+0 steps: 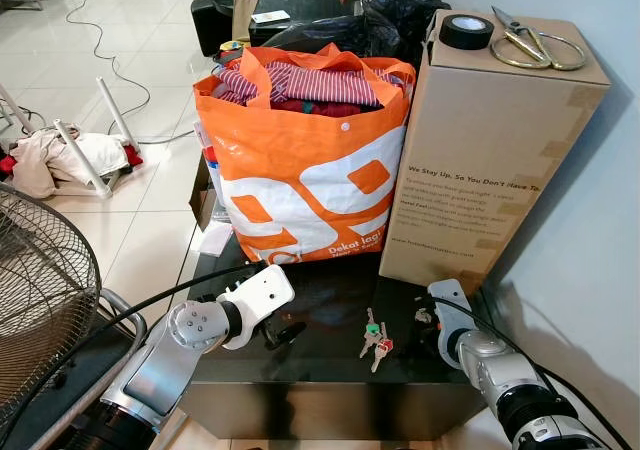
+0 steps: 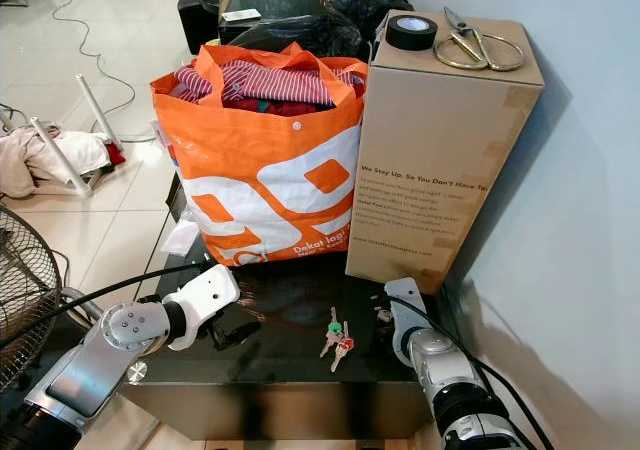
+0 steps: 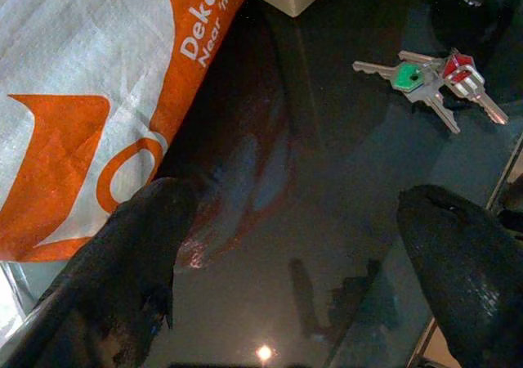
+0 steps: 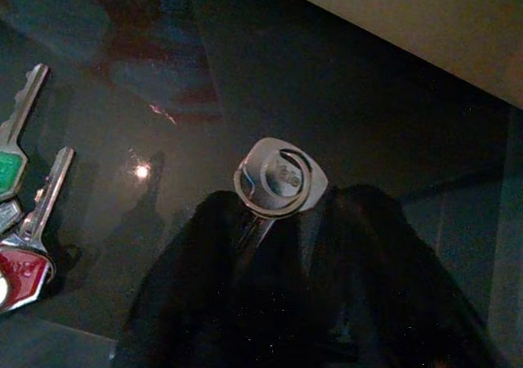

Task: Hang keys on a hook

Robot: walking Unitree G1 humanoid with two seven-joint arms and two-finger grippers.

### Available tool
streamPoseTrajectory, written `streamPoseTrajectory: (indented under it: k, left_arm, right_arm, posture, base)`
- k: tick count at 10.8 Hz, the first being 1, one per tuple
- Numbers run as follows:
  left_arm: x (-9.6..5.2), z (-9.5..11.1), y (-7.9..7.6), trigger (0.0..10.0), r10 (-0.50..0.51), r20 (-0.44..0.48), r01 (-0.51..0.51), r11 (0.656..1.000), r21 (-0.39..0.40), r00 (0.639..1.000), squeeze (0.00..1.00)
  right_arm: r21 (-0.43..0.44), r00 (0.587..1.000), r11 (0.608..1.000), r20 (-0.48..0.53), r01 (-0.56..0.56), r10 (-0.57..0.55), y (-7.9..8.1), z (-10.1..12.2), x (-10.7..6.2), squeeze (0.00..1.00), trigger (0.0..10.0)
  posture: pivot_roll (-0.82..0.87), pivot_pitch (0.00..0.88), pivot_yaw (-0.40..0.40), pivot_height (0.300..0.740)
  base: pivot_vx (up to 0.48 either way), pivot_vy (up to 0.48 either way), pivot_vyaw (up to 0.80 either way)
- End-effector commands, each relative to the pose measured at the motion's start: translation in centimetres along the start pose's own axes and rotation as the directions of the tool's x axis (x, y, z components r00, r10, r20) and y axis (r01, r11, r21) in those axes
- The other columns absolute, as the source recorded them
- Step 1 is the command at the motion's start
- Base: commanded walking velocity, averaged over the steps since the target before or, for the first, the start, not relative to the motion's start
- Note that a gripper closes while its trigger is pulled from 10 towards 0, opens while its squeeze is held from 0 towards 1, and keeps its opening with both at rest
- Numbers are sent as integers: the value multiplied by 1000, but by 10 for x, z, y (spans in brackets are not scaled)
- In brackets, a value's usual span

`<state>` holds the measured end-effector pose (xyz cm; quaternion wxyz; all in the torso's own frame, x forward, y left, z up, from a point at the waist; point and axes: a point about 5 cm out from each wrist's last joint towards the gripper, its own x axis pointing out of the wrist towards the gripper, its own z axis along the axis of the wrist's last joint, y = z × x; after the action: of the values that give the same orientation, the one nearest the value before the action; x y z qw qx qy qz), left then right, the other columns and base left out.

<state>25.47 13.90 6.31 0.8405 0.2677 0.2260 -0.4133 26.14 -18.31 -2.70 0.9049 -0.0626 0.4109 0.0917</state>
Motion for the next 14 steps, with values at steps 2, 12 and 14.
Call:
streamPoseTrajectory:
  k: [2, 12, 14]
  left_arm:
    - [-1, 0, 4, 10000, 11, -9, -11, 1000, 11, 1000, 0]
    - [2, 1, 5, 10000, 16, -7, -16, 1000, 10, 1000, 0]
    - [-3, 0, 9, 10000, 75, 13, -75, 997, -28, 997, 0]
  right_arm:
    - [25, 1000, 1000, 9, -9, 9, 0, 3, 1, 0, 0]
    - [38, 1000, 999, -2, -23, 23, 0, -10, -1, 0, 0]
    - [73, 994, 996, 97, -49, 42, -6, -1, -14, 0, 0]
  posture:
    - [-56, 0, 40, 740]
    - [-56, 0, 41, 740]
    - [-51, 0, 40, 740]
  base:
    - [0, 0, 0]
    - [0, 0, 0]
    - [0, 0, 0]
